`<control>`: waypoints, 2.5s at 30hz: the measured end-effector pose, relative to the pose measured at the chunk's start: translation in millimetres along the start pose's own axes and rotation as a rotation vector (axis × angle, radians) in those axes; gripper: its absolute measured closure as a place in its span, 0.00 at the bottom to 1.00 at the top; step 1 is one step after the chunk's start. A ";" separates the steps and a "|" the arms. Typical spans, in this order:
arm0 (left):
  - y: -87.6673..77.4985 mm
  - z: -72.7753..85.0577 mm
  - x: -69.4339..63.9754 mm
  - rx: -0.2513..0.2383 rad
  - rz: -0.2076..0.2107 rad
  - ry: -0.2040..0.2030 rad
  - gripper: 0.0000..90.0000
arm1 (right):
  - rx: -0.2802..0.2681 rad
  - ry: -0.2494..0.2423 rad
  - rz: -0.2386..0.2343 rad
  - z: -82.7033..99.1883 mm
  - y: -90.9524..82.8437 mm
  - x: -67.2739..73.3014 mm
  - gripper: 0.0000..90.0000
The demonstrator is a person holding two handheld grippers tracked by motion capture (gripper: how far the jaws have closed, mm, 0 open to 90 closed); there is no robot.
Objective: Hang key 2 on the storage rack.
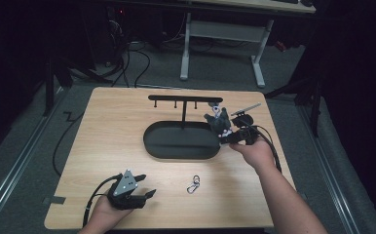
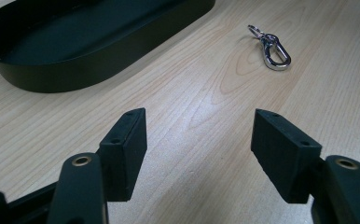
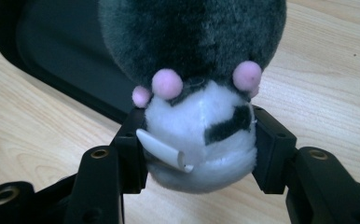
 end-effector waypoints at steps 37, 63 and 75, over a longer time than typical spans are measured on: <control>4.6 -0.8 -4.1 0.010 0.012 0.002 0.41 | -0.183 -0.053 0.037 73.6 22.9 8.6 0.63; 0.2 4.4 -4.3 0.006 -0.001 -0.035 0.41 | -0.336 -0.217 -0.072 124.8 60.2 85.1 0.77; -24.6 25.4 6.5 -0.004 -0.055 -0.093 0.41 | -0.277 -0.379 -0.087 103.2 86.8 142.0 1.00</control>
Point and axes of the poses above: each handheld gripper's, and its own axes: y roughly forward along the jaws, z roughly out of its underside, x roughly to its left, the point moved 10 cm from there along y, roughly forward along the jaws, and after that the axes turned 12 degrees about x, right-handed, at the moved point
